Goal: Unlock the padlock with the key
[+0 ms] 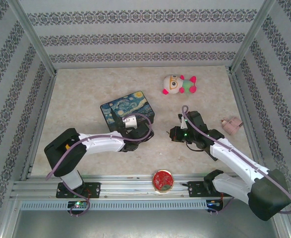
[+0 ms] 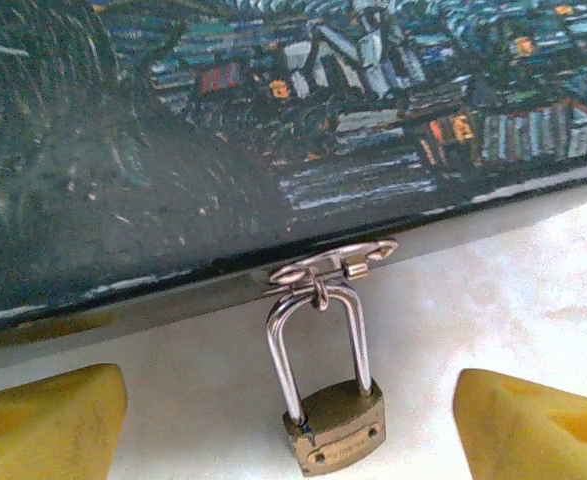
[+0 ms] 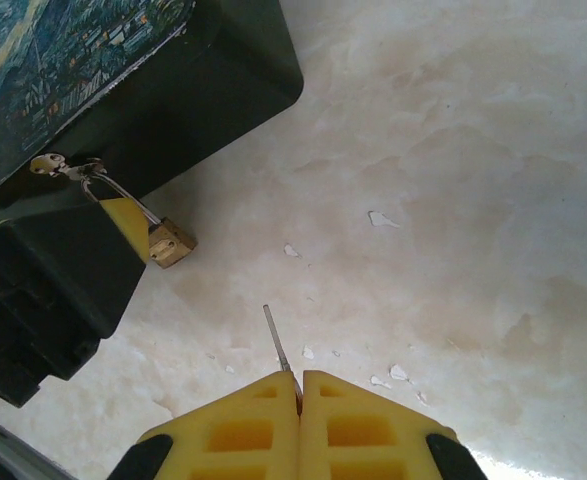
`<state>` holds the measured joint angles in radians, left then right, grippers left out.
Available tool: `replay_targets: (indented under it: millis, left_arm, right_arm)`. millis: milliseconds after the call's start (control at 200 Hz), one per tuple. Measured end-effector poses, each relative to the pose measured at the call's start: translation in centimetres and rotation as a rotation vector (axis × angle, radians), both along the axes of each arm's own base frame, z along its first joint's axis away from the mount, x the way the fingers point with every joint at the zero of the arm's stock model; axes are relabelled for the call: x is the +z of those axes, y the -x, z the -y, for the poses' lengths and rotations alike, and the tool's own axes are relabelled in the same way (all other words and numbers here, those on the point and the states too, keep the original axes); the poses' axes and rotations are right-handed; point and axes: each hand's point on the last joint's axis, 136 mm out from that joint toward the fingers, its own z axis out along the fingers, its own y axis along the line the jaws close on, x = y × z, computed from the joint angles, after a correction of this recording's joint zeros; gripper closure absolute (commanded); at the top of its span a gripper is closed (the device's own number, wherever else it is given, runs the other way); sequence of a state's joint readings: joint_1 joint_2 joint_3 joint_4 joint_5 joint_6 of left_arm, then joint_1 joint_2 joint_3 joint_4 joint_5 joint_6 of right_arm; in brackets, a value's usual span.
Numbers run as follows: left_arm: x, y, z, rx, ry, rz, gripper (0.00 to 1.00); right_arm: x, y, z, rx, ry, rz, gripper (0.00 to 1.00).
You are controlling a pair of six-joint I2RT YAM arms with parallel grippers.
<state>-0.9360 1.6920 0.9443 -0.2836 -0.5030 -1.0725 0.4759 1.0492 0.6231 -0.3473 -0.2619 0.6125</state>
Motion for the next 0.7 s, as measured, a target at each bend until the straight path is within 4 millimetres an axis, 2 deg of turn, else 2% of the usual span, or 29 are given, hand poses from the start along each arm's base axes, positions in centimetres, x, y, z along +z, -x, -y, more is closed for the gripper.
replay_targets:
  millis: [140,410,700]
  left_arm:
    - [-0.5,-0.4,-0.2,0.02,-0.026,0.009,0.22]
    - [-1.6,-1.8,1.1,0.034,-0.06,0.013,0.24]
    - [-2.4,-1.5,1.1,0.051,-0.059,-0.018,0.31]
  right_arm:
    - [-0.6,-0.4,0.4,-0.01,0.005,-0.003,1.0]
    - [-0.7,-1.2,0.4,-0.015,-0.029,0.0,1.0]
    - [-1.3,-1.2,0.6,-0.017,-0.056,-0.013,1.0]
